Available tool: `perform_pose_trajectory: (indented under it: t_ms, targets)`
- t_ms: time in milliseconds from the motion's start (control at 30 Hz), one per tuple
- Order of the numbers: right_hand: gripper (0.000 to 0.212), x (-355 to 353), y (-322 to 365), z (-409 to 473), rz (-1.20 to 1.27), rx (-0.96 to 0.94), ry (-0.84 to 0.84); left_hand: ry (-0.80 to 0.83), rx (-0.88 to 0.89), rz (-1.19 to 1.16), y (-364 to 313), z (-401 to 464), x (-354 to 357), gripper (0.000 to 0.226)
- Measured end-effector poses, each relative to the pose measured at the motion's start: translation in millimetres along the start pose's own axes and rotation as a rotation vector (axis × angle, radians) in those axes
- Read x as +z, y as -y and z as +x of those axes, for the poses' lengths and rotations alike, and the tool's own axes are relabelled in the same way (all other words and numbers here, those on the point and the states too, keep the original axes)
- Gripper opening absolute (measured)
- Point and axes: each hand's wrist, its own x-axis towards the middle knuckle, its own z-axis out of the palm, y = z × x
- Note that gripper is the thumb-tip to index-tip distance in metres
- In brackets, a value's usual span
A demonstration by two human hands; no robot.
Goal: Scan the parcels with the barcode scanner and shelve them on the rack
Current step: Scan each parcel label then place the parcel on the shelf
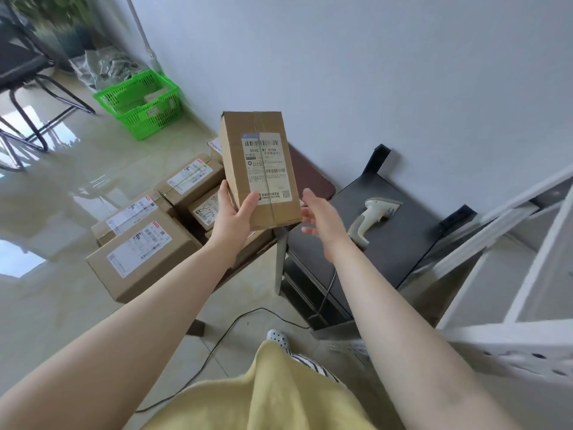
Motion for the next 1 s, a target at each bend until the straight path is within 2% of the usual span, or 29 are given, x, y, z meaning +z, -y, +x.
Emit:
perform_pose_trajectory:
  t_ms: [67,133,200,333,433,500,633,767,800,900,1000]
  targets:
    - [0.060,11.2,-9.2,-27.0,-0.025,0.043,0.153,0.038,0.008,0.002,6.4,-23.2,-10.3,0.072]
    - [0.055,19.0,-24.6,-56.9,-0.021,0.051,0.195,0.079,0.004,-0.007,18.1,-49.0,-23.8,0.072]
    - [0.049,25.7,-40.1,-90.3,-0.015,0.040,0.172,0.108,-0.018,-0.002,32.3,-77.3,-38.3,0.075]
    - [0.052,36.6,-80.4,-165.6,0.005,0.081,0.135,0.160,-0.097,0.010,70.6,-136.6,-67.9,0.084]
    - [0.042,34.6,-113.7,-219.0,0.014,0.123,0.126,0.196,-0.161,-0.001,96.2,-181.3,-80.4,0.076]
    - [0.044,24.7,-132.5,-248.6,0.005,0.146,0.115,0.250,-0.188,0.021,111.4,-207.7,-80.7,0.069]
    - [0.049,-9.1,-166.3,-294.7,0.003,0.181,0.099,0.385,-0.227,0.120,132.8,-249.7,-70.5,0.070]
    - [0.072,-49.0,-192.2,-330.3,-0.009,0.187,0.094,0.515,-0.302,0.139,144.3,-285.0,-46.7,0.059]
    - [0.071,-60.4,-198.3,-337.8,-0.013,0.186,0.089,0.546,-0.314,0.157,147.3,-292.6,-39.2,0.058]
    - [0.044,-95.8,-213.6,-360.6,-0.001,0.193,0.055,0.626,-0.317,0.225,153.4,-311.8,-10.0,0.064]
    - [0.040,-144.0,-230.9,-384.8,0.047,0.197,0.014,0.687,-0.299,0.272,156.2,-337.3,38.9,0.065]
